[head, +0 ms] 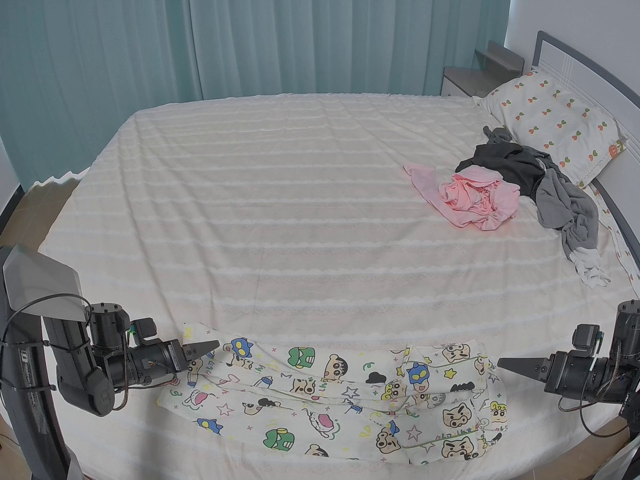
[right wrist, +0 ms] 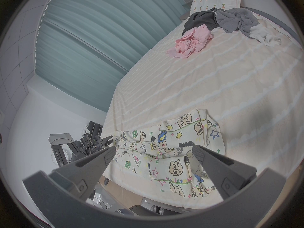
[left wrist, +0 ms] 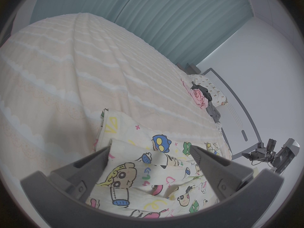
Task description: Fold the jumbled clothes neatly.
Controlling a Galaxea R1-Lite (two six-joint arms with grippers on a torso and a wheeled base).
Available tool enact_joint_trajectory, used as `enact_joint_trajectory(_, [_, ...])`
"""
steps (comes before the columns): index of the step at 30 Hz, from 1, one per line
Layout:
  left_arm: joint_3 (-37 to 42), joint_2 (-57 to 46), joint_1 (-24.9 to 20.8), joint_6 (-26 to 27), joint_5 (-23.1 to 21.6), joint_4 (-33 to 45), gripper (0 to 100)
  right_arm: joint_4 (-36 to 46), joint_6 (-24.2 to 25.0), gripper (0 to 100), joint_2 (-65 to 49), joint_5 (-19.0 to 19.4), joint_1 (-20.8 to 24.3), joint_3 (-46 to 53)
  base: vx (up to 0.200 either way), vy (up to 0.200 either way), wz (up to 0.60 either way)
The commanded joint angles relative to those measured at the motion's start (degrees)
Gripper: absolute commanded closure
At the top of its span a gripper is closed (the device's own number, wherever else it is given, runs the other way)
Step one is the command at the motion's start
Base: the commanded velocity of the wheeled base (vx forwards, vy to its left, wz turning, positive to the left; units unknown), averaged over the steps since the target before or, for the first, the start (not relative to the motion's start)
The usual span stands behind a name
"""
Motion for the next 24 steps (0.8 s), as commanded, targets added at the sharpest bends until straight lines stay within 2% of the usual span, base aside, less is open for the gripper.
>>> enact_joint_trajectory(1, [-0.2, 1.1, 0.0, -0.2, 0.4, -0.1, 100, 0.0, 0.0, 0, 0.0, 0.0, 0.0, 1.0, 0.0, 0.0, 0.0])
enact_joint_trajectory(18, [1.2, -1.5, 1.3, -0.4, 1.3, -1.2, 100, 0.0, 0.0, 0, 0.0, 0.0, 0.0, 1.0, 0.0, 0.0, 0.0])
enact_joint_trajectory(24, [0.7, -2.8, 1.5, -4.5, 1.2, -6.0, 100, 0.0, 0.0, 0, 0.0, 0.0, 0.0, 1.0, 0.0, 0.0, 0.0])
